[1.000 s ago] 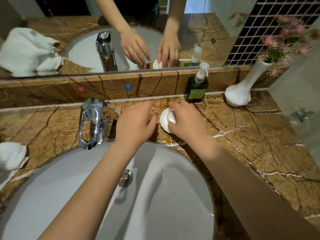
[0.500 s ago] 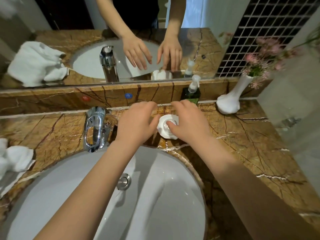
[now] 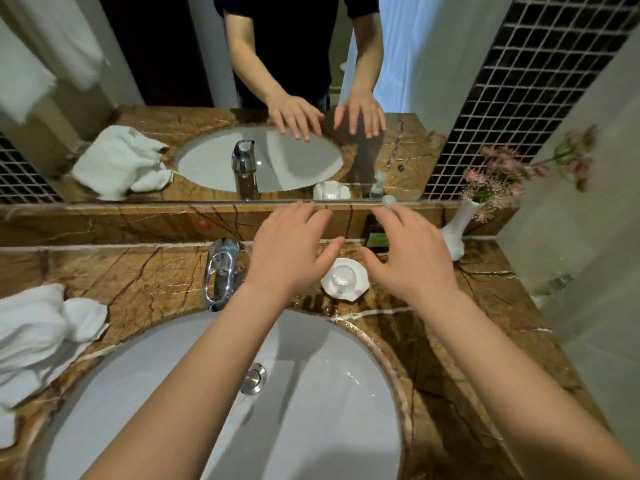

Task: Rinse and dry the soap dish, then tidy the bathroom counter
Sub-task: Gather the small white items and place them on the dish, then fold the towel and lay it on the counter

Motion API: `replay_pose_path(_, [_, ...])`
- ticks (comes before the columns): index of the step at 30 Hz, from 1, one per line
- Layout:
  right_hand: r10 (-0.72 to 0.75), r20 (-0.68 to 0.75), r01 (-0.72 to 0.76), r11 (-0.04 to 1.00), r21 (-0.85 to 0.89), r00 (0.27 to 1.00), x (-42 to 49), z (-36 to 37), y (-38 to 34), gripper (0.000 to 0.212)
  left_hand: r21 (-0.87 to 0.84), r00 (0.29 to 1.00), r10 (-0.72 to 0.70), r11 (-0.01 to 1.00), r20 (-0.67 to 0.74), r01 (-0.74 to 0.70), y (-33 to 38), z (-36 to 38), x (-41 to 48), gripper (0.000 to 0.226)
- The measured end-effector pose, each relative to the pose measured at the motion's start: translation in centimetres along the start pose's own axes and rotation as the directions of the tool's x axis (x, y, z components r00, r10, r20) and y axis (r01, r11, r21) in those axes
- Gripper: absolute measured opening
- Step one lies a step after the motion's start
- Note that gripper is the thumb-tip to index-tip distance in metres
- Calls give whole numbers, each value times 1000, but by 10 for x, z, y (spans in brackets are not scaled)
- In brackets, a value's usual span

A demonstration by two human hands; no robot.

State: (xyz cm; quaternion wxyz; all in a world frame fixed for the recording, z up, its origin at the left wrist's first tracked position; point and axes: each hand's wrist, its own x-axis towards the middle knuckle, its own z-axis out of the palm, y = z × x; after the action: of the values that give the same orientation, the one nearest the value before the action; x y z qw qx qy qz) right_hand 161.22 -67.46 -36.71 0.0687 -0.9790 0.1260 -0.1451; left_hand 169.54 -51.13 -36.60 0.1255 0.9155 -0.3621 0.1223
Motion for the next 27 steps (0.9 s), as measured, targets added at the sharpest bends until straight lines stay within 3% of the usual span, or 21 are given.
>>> replay_pose_path(6, [-71,-57,71,997,-1,996,-1,-15,-55,61,-15,996,-58,998,-70,57,-33,-37,-32,51])
replay_pose_path(14, [-250,-48,254,961,105,967,-4,2,-196,60,41,975,-200,978,-97,205,-129,-95,-120,50])
replay_pose_path(27, [-536,14,512,814,273,844,-21,72,-392,59,172,845,-514,828,-149,534,-272,-132,-276,48])
